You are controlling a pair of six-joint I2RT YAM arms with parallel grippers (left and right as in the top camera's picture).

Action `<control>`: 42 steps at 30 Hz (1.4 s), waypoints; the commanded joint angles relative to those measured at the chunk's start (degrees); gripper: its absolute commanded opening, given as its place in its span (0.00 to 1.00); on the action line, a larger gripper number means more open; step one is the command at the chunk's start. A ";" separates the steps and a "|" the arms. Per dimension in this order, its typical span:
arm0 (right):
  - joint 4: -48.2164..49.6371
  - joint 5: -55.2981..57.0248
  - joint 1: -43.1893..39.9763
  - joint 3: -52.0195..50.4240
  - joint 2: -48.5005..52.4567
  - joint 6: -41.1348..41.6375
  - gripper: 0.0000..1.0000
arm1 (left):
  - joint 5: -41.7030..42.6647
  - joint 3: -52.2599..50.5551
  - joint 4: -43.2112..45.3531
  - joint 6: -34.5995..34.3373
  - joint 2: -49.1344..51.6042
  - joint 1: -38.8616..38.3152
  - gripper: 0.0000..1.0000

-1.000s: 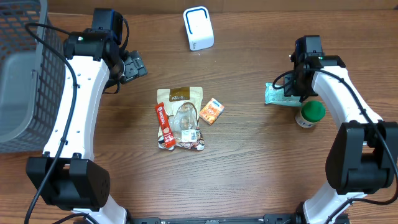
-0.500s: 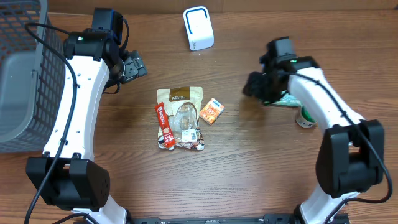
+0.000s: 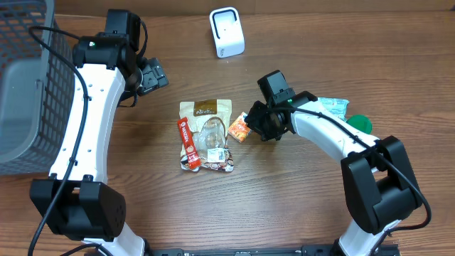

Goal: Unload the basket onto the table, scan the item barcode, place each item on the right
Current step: 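Grasp the orange Kleenex tissue pack with the right gripper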

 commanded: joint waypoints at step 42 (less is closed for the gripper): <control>10.27 9.09 6.03 -6.14 -0.68 3.13 0.28 | -0.79 -0.07 0.02 0.11 0.46 -0.11 1.00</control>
